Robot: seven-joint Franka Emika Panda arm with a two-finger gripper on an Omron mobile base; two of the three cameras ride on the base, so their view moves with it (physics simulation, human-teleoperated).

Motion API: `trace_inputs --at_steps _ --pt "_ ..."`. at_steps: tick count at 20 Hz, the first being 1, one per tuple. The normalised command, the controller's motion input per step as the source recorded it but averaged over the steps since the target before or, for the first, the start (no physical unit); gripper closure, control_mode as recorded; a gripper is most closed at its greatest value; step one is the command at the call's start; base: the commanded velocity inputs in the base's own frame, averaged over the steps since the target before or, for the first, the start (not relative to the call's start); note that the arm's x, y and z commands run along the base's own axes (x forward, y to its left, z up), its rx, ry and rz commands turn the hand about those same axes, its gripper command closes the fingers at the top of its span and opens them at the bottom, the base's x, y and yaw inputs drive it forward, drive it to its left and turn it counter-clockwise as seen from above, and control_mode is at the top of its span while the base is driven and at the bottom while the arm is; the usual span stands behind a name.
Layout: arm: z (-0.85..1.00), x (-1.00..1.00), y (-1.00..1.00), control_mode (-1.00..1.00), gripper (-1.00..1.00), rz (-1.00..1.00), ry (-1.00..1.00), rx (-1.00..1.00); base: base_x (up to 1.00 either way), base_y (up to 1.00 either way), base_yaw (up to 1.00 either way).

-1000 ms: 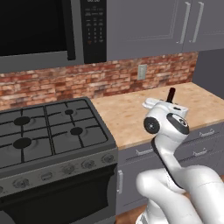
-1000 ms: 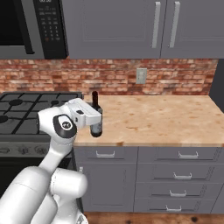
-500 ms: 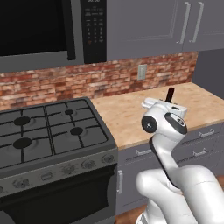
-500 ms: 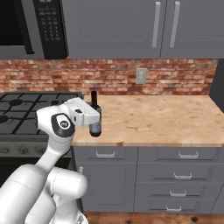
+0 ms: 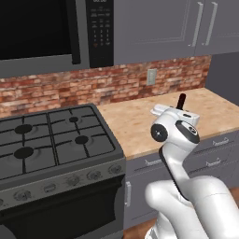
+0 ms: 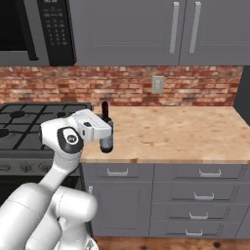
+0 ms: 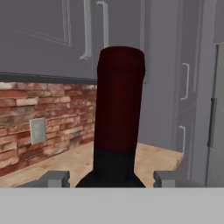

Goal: There is a wine glass and glass cup on the dining counter. Place the wine bottle next to the wine glass and the juice bottle next to the glass cup.

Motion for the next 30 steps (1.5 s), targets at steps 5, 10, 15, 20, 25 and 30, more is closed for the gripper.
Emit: trace_inputs --at_steps 5,10,15,20,25,30 --pt "0.00 0.00 0.00 1.00 1.00 0.00 0.00 0.00 -0.20 0.00 0.00" --pt "0.00 0.00 0.00 1.00 1.00 0.00 0.00 0.00 -0.56 0.00 0.01" --pt "0.00 0.00 0.00 1.00 1.00 0.00 0.00 0.00 -0.67 0.00 0.07" --pt "0.00 0.00 0.00 1.00 1.00 0.00 0.00 0.00 -0.67 -0.05 0.28" --pt "0.00 0.00 0.00 1.00 1.00 0.00 0.00 0.00 -0.13 -0.10 1.00" --pt "0.00 0.00 0.00 1.00 1.00 0.00 0.00 0.00 -0.04 -0.01 1.00"
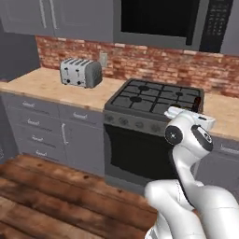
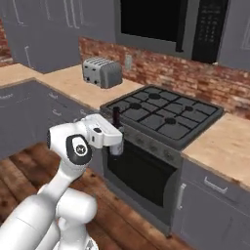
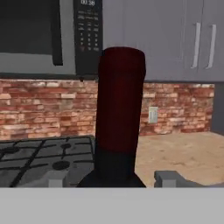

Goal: There is a wine glass and glass cup on the dining counter. Place the wine bottle next to the wine glass and the juice bottle next to the glass cup.

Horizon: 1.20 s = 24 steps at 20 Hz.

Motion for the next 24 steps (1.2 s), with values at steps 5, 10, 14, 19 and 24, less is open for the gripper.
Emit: trace_inputs --at_steps 5,10,14,19,24 --pt "0.00 0.00 0.00 1.00 1.00 0.00 0.00 0.00 -0.02 0.00 1.00" --pt "0.00 0.00 0.00 1.00 1.00 0.00 0.00 0.00 -0.02 0.00 1.00" --pt "0.00 0.00 0.00 1.00 1.00 0.00 0.00 0.00 -0.02 0.00 1.00" --pt "0.00 0.00 0.00 1.00 1.00 0.00 0.00 0.00 -0.01 0.00 1.00" --pt "0.00 0.00 0.00 1.00 1.00 0.00 0.00 0.00 0.00 0.00 1.00"
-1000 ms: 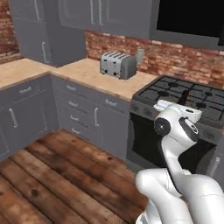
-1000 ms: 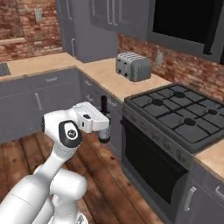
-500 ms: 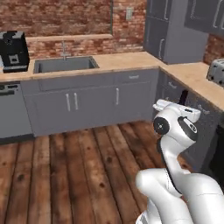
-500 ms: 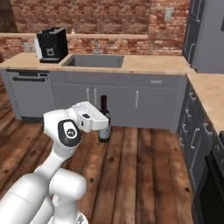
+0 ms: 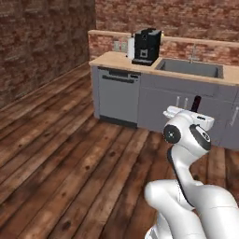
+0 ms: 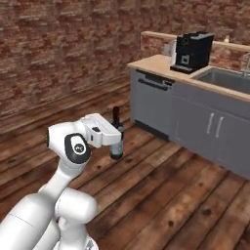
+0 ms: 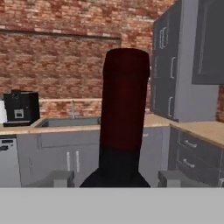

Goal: There is a wine glass and glass cup on the dining counter. Place the wine bottle next to the wine glass and the juice bottle next to the glass cup.

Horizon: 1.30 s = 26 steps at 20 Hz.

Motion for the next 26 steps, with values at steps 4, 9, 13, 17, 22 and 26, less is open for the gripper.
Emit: trace_inputs --at_steps 4,9,13,17,22,26 --pt "0.00 0.00 0.00 1.00 1.00 0.00 0.00 0.00 0.10 0.48 0.59" --pt "0.00 0.00 0.00 1.00 1.00 0.00 0.00 0.00 0.39 0.87 0.07" --pt "0.00 0.00 0.00 1.00 1.00 0.00 0.00 0.00 0.47 0.84 0.03" --pt "0.00 0.00 0.00 1.00 1.00 0.00 0.00 0.00 0.56 0.79 0.01" --pt "0.00 0.00 0.00 1.00 1.00 0.00 0.00 0.00 0.69 0.72 0.00" --pt "0.00 0.00 0.00 1.00 1.00 0.00 0.00 0.00 0.87 0.51 0.00"
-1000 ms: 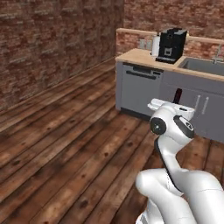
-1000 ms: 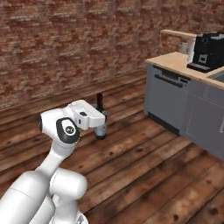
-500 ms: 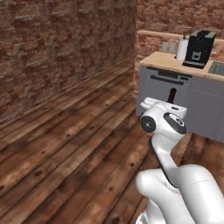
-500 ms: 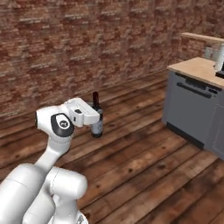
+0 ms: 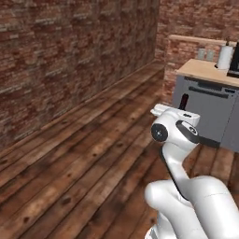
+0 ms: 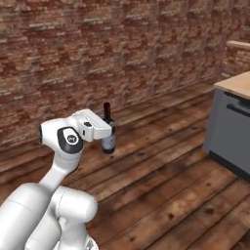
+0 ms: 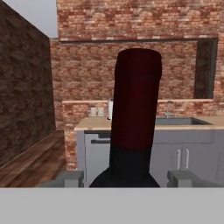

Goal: There is a wine glass and glass cup on the dining counter. Place the wine bottle next to the wine glass and the juice bottle next to the glass cup.

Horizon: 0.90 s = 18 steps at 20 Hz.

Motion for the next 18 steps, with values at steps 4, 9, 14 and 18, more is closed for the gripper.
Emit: trace_inputs --at_steps 4,9,14,18 --pt "0.00 0.00 0.00 1.00 1.00 0.00 0.00 0.00 0.93 0.36 0.00" --pt "0.00 0.00 0.00 1.00 1.00 0.00 0.00 0.00 0.94 0.24 -0.03" --pt "0.00 0.00 0.00 1.00 1.00 0.00 0.00 0.00 0.94 0.19 -0.04" --pt "0.00 0.00 0.00 1.00 1.00 0.00 0.00 0.00 0.94 0.12 -0.01"
